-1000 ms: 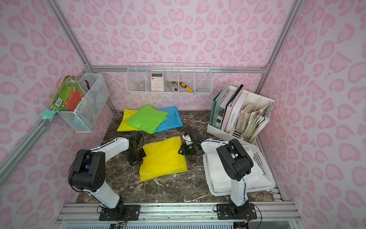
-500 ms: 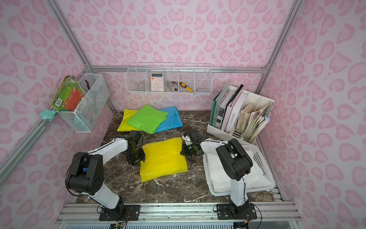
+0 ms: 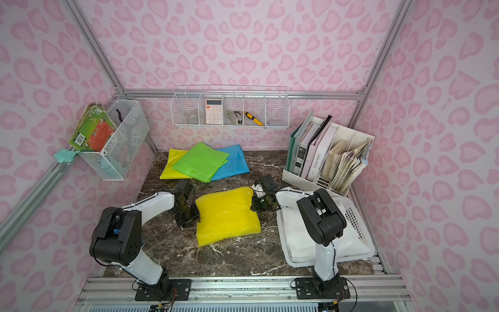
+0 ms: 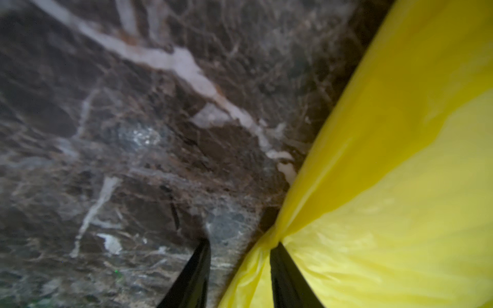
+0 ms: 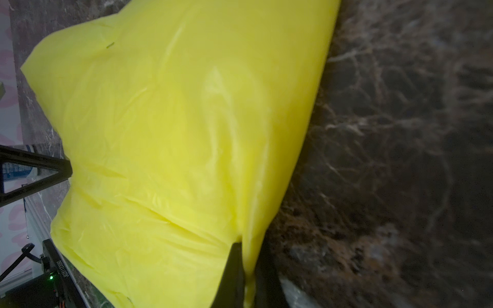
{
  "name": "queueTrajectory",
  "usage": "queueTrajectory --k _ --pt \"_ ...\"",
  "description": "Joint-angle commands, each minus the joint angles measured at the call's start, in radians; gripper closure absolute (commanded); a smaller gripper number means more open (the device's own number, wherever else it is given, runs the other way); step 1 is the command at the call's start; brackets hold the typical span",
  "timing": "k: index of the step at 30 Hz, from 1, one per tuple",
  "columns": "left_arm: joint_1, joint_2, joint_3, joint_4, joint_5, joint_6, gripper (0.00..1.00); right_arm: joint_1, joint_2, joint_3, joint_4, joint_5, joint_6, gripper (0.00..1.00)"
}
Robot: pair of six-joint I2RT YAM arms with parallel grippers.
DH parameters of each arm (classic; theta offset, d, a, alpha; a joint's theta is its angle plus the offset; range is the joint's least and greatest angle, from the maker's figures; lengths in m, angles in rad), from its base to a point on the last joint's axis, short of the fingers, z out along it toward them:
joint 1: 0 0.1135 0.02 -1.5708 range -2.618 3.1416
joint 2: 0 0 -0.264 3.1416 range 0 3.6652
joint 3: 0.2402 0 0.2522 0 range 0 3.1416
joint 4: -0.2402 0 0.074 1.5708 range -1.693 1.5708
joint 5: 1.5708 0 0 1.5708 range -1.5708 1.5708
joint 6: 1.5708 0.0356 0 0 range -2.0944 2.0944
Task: Put the folded raincoat in the basket
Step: Pick up the raincoat from the center of the board.
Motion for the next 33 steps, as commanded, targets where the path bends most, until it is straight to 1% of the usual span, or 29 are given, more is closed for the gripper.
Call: queueTrajectory --k 1,5,10,14,17,19,21,23,25,27,28,30,33 --pt "-0.001 -0.014 -0.013 0.078 0.065 -0.002 0.58 0.001 0.005 -0.009 -0.017 0.004 -0.012 0.99" --pt "-0.001 -0.034 -0.011 0.086 0.052 0.002 0.57 0.001 0.004 -0.013 -0.019 0.004 -0.015 0.99" --pt "-0.001 0.010 -0.010 0.095 -0.007 0.002 0.58 0.001 0.004 -0.013 -0.021 0.010 -0.015 0.99" --pt "-0.001 0.041 -0.017 0.108 -0.016 0.004 0.60 0.002 0.007 -0.013 -0.026 0.007 -0.015 0.98" --pt "0.000 0.034 -0.024 0.102 -0.057 0.005 0.61 0.001 0.006 -0.014 -0.028 0.008 -0.019 0.98" --pt "-0.001 0.031 -0.028 0.106 -0.064 0.008 0.62 0.001 0.007 -0.017 -0.028 0.007 -0.021 0.98" --pt "-0.001 0.038 -0.028 0.114 -0.053 0.008 0.68 0.001 0.008 -0.018 -0.027 0.004 -0.018 0.98" --pt "-0.001 0.046 -0.029 0.125 -0.042 0.008 0.77 0.004 0.008 -0.015 -0.026 0.002 -0.017 0.98" --pt "-0.001 0.047 -0.029 0.127 -0.041 0.008 0.89 0.007 0.006 -0.014 -0.025 0.000 -0.015 0.98" --pt "-0.001 0.039 -0.029 0.118 -0.045 0.007 0.98 0.012 0.002 -0.013 -0.023 -0.005 -0.014 0.98" --pt "-0.001 0.030 -0.029 0.112 -0.044 0.007 1.00 0.017 0.000 -0.011 -0.023 -0.007 -0.014 0.98" --pt "-0.001 0.007 -0.026 0.092 -0.046 0.002 1.00 0.024 -0.006 -0.005 -0.026 -0.010 -0.010 0.98" --pt "0.000 -0.038 0.005 0.011 -0.052 -0.005 1.00 0.035 -0.023 0.020 -0.049 -0.016 -0.003 0.99"
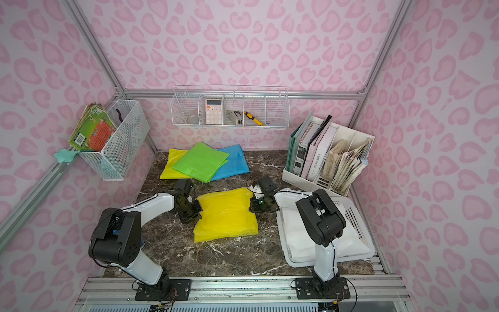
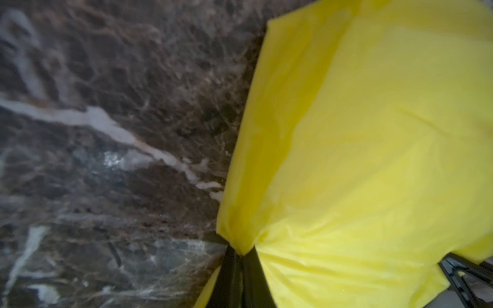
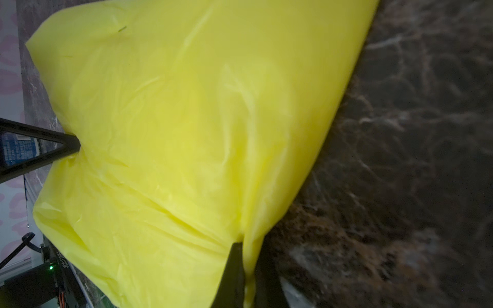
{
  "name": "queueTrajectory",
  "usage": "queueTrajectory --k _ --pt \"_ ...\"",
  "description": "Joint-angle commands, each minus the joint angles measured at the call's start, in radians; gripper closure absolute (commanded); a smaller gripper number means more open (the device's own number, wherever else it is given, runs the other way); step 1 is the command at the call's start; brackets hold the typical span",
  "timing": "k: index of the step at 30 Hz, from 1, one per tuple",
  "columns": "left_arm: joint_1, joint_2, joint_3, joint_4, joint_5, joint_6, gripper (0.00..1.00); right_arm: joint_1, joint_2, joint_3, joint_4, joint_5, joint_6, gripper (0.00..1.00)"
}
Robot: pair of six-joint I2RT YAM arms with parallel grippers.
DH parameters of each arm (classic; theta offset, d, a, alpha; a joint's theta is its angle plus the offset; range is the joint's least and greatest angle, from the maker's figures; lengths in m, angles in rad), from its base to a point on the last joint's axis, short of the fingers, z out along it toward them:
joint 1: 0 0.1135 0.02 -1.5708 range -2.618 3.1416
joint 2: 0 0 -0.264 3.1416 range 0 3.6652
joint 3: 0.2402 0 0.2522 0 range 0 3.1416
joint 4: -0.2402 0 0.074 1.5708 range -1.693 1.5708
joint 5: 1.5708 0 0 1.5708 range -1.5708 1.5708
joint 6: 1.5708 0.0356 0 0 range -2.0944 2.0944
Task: Put the folded raincoat in the basket
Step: Pick up the raincoat from the center of the board.
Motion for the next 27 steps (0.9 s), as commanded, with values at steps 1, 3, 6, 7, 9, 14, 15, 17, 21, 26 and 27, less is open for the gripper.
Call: queueTrajectory --k 1,3,6,7,9,14,15,17,21,26,27 --pt "0.001 -0.041 0.029 -0.132 -0.067 -0.005 1.00 0.010 -0.027 0.036 -0.056 -0.009 0.015 0.99" --pt "0.001 -0.087 0.061 -0.192 -0.055 -0.002 1.00 0.012 -0.063 0.061 -0.074 -0.013 0.021 0.99" --pt "0.001 -0.164 0.124 -0.297 -0.024 -0.002 1.00 0.002 -0.130 0.124 -0.142 0.011 0.010 1.00" --pt "0.000 -0.189 0.153 -0.331 -0.009 -0.002 1.00 -0.004 -0.153 0.145 -0.176 0.022 0.006 1.00" --pt "-0.011 -0.227 0.202 -0.386 0.036 -0.002 1.00 -0.022 -0.203 0.171 -0.232 0.037 0.001 1.00" --pt "-0.146 -0.271 0.289 -0.460 0.043 -0.056 1.00 -0.095 -0.364 0.103 -0.324 0.056 -0.005 1.00" --pt "-0.177 -0.274 0.294 -0.462 0.036 -0.074 1.00 -0.110 -0.395 0.082 -0.341 0.063 -0.001 1.00" --pt "-0.245 -0.278 0.295 -0.448 0.037 -0.117 1.00 -0.146 -0.467 0.026 -0.383 0.085 -0.001 1.00" --pt "-0.341 -0.276 0.305 -0.445 0.019 -0.164 1.00 -0.223 -0.604 -0.072 -0.467 0.134 0.011 1.00" --pt "-0.431 -0.280 0.281 -0.422 0.012 -0.207 1.00 -0.267 -0.754 -0.197 -0.494 0.149 0.055 1.00" --pt "-0.444 -0.273 0.277 -0.417 0.013 -0.213 1.00 -0.267 -0.771 -0.219 -0.496 0.151 0.066 1.00"
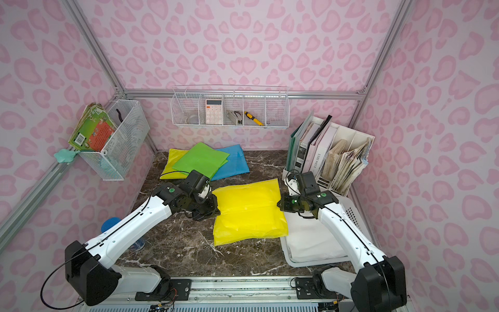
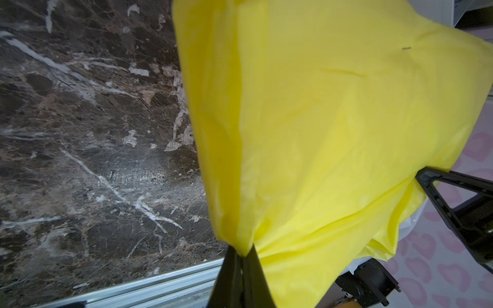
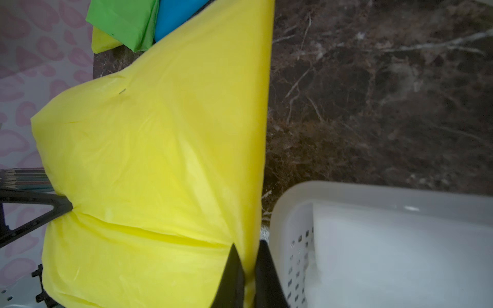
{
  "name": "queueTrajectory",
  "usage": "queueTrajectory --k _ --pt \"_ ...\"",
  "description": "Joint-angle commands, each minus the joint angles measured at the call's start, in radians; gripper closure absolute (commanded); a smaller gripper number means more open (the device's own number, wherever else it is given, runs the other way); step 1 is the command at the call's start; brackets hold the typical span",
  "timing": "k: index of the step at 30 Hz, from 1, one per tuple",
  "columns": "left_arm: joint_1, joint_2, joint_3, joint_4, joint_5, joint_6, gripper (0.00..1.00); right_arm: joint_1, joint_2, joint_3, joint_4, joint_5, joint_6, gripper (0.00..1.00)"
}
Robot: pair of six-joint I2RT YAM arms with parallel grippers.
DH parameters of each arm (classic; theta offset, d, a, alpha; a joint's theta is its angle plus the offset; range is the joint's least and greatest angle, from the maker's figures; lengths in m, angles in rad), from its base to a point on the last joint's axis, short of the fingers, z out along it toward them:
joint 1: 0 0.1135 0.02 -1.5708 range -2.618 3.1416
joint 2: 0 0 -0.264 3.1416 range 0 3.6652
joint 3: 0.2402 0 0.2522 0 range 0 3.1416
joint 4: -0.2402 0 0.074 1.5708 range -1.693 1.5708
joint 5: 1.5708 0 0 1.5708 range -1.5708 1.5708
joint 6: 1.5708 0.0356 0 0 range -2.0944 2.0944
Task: Put the folded raincoat in the basket
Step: Pick up the raincoat from the center of the board, then move the basket to the center of the board.
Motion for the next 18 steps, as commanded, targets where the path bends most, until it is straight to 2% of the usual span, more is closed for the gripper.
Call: queueTrajectory --k 1,6,12,18 --pt "-0.036 0.012 -0.012 -0.065 -0.052 -0.037 1.00 -0.011 -0.052 -0.058 -0.041 0.095 0.051 1.00" --pt "-0.094 0.035 -0.031 -0.049 -0.077 -0.063 1.00 -0.008 -0.077 -0.135 -0.058 0.091 0.088 1.00" --pt "-0.096 0.059 -0.054 -0.029 -0.102 -0.050 1.00 0.018 -0.078 -0.224 -0.012 0.105 0.118 1.00" --pt "-0.088 0.049 -0.044 -0.083 -0.171 -0.024 1.00 0.187 -0.006 -0.222 0.134 0.086 0.244 1.00"
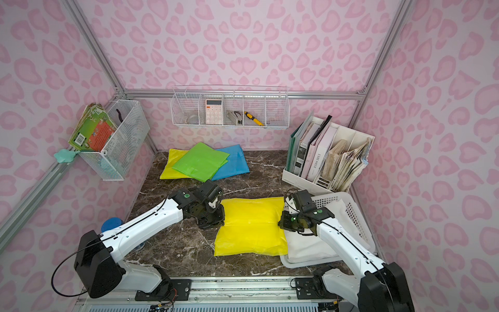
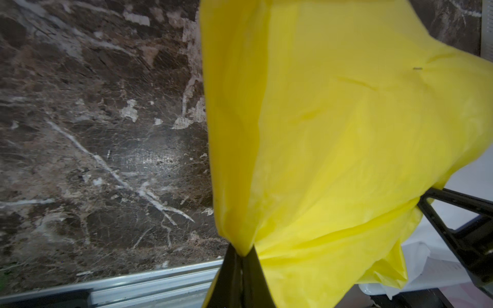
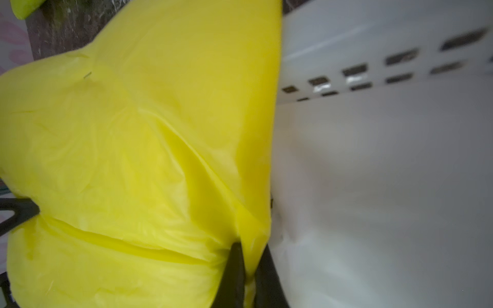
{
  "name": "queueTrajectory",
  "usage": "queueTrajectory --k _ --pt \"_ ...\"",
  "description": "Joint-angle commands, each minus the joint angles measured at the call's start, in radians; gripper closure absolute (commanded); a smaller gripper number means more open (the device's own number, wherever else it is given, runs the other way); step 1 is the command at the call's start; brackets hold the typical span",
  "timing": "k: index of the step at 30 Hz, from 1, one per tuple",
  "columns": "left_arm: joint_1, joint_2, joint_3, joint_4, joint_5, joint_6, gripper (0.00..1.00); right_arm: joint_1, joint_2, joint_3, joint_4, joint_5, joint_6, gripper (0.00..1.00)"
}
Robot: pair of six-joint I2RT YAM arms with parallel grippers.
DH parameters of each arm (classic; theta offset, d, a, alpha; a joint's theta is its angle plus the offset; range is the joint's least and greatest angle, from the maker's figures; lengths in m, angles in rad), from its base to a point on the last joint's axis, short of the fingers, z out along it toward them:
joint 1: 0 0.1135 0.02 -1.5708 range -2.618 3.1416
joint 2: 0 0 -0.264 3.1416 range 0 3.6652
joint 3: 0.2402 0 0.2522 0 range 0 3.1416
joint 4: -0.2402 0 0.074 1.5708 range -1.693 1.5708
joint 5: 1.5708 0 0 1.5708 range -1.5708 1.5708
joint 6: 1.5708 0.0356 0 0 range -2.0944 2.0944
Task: Put the folded raincoat in the basket
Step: Move the basket to the center of the board.
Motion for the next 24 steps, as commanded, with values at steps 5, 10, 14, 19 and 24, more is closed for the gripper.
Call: queueTrajectory --k 5,10,14,19,24 --pt "0.091 -0.063 0.011 -0.164 -0.127 0.078 1.00 0.208 0.166 0.084 0.220 0.034 0.221 1.00" --pt "0.231 -0.144 -0.017 -0.217 -0.102 0.142 1.00 0.365 0.378 0.252 0.341 0.042 0.295 1.00" --pt "0.346 -0.231 -0.026 -0.277 -0.115 0.206 1.00 0.473 0.564 0.432 0.426 0.021 0.336 1.00" --pt "0.442 -0.294 0.015 -0.352 -0.125 0.275 1.00 0.533 0.736 0.707 0.356 -0.019 0.280 1.00" --pt "0.461 -0.316 0.123 -0.444 -0.142 0.293 1.00 0.492 0.706 0.772 0.260 -0.030 0.200 1.00"
